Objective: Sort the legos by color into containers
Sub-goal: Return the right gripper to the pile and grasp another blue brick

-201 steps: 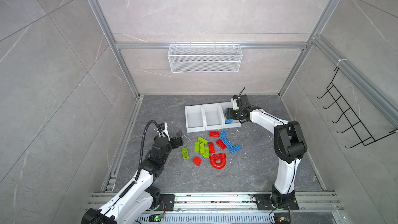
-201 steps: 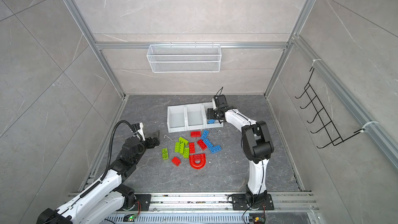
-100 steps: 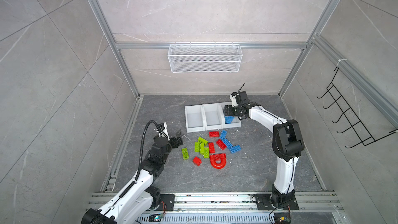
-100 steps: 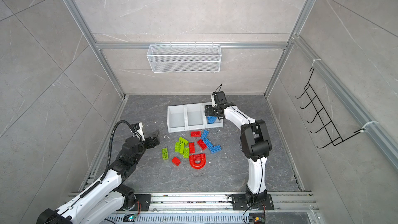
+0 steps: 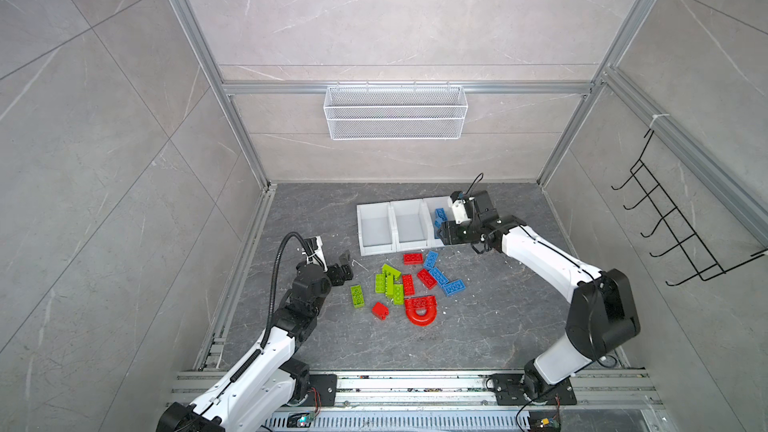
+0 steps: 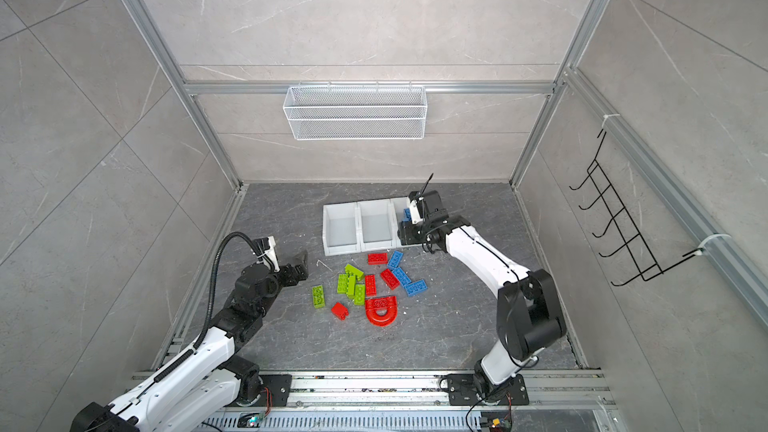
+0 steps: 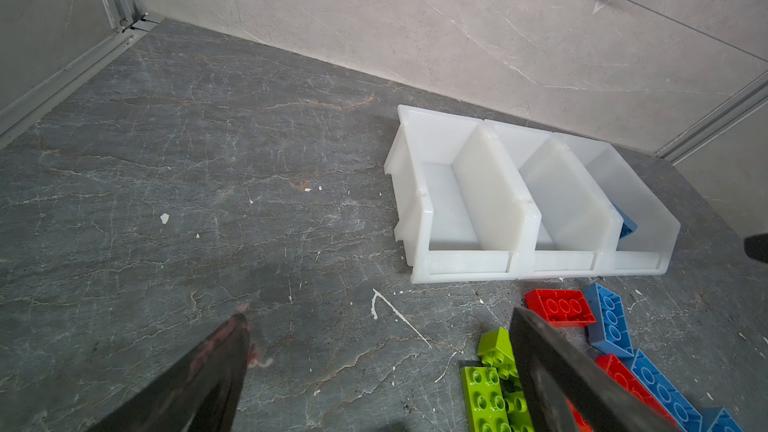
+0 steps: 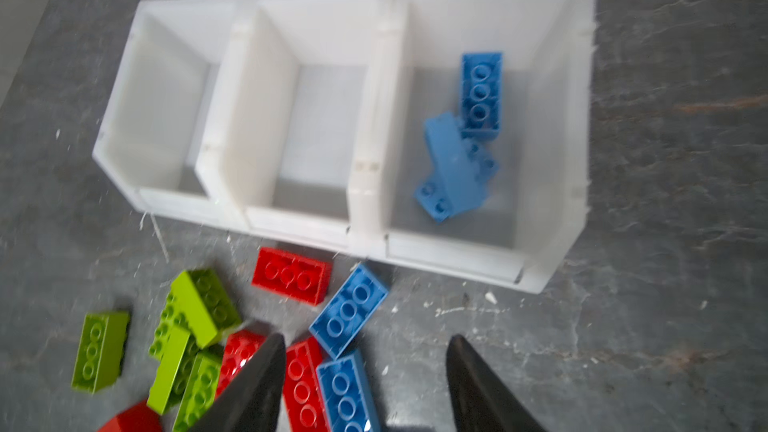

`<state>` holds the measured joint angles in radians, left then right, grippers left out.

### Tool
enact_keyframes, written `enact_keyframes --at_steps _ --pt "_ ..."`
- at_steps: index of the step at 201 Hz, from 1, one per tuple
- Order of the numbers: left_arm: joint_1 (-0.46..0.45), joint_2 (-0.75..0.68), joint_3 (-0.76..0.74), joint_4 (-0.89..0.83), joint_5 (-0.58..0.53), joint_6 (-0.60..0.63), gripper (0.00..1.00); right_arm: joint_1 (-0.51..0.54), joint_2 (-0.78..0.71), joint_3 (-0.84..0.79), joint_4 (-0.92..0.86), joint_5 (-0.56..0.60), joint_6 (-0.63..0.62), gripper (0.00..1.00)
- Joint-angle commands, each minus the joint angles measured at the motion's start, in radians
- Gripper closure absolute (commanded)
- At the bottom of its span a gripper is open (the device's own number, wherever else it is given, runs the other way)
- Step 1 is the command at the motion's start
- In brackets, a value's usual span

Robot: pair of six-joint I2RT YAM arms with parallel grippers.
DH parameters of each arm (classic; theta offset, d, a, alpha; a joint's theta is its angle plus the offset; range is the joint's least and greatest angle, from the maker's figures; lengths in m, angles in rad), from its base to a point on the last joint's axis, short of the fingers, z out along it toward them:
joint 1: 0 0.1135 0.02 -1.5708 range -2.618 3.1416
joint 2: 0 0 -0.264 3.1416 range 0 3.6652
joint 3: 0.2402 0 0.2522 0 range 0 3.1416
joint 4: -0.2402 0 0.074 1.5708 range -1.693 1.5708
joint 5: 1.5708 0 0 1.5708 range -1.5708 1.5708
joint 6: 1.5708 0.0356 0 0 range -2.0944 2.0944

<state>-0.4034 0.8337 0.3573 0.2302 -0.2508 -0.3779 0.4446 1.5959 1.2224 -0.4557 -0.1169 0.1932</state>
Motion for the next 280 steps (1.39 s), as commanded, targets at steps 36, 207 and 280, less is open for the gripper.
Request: enact_keyframes --at_steps 36,207,280 --pt "0.003 0.028 0.026 0.027 0.007 0.003 0.01 0.053 -0.004 -0.131 -0.165 0.024 -0.003 0.43" --pt "0.002 0.028 0.036 0.004 -0.027 0.000 0.01 0.106 0.129 -0.140 -0.238 0.119 0.005 0.13" --pt "0.001 0.042 0.046 0.003 -0.015 0.000 0.01 0.106 0.151 -0.150 -0.233 0.138 0.005 0.18"
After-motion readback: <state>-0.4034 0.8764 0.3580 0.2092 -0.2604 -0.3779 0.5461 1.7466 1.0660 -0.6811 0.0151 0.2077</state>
